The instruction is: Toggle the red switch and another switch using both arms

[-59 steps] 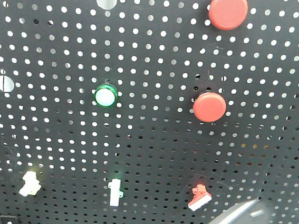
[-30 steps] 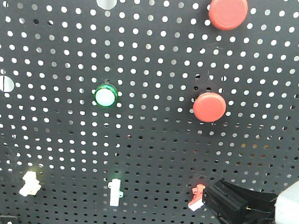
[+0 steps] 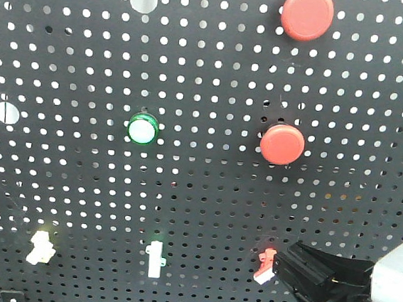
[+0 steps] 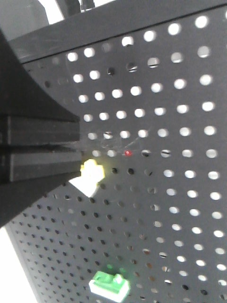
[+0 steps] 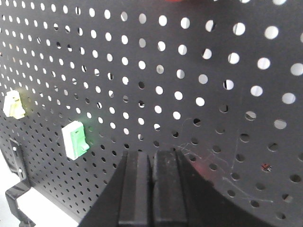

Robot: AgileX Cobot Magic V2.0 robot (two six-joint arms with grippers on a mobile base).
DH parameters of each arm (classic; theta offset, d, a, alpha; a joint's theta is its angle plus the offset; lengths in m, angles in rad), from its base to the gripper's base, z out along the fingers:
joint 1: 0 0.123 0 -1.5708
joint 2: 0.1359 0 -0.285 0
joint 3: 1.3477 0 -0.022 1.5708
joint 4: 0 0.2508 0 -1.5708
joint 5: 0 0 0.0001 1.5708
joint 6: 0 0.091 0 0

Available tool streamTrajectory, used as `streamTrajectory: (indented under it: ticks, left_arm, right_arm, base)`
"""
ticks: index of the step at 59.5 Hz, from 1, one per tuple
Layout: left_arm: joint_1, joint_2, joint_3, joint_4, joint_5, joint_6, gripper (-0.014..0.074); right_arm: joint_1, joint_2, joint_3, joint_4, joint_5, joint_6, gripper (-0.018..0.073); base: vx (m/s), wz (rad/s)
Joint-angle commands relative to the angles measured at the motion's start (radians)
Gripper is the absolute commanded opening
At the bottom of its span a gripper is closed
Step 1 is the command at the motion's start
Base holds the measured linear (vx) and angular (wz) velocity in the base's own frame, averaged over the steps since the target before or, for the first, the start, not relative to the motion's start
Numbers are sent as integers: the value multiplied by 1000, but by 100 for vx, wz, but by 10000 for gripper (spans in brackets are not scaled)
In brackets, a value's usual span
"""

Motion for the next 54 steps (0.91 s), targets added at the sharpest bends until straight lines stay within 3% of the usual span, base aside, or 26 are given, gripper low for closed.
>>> streamTrajectory:
  ticks: [1, 8, 19, 29, 31, 54]
  left_arm:
    - [15, -35, 14, -3, -108, -8, 3]
    - [109, -170, 167, -1, -185, 0, 3]
    - [239, -429, 391, 0, -190, -1, 3]
    - [266, -623, 523, -3, -185, -2, 3]
    - [269, -647, 522, -6, -141, -2, 3]
    - [269, -628, 519, -10, -70, -2, 3]
  right_arm:
    - [-6, -10, -30, -2, -87, -4, -6]
    - [-6, -10, -30, -2, -87, -4, -6]
    - [-6, -10, -30, -2, -87, -4, -6]
    - [-6, -10, -30, -2, -87, -4, -6]
    - [-6, -10, -30, -2, -87, -4, -6]
    - [-6, -10, -30, -2, -68, -4, -6]
  base:
    - [0, 0]
    - [0, 0]
    - [0, 0]
    - [0, 0]
    - [0, 0]
    - [0, 0]
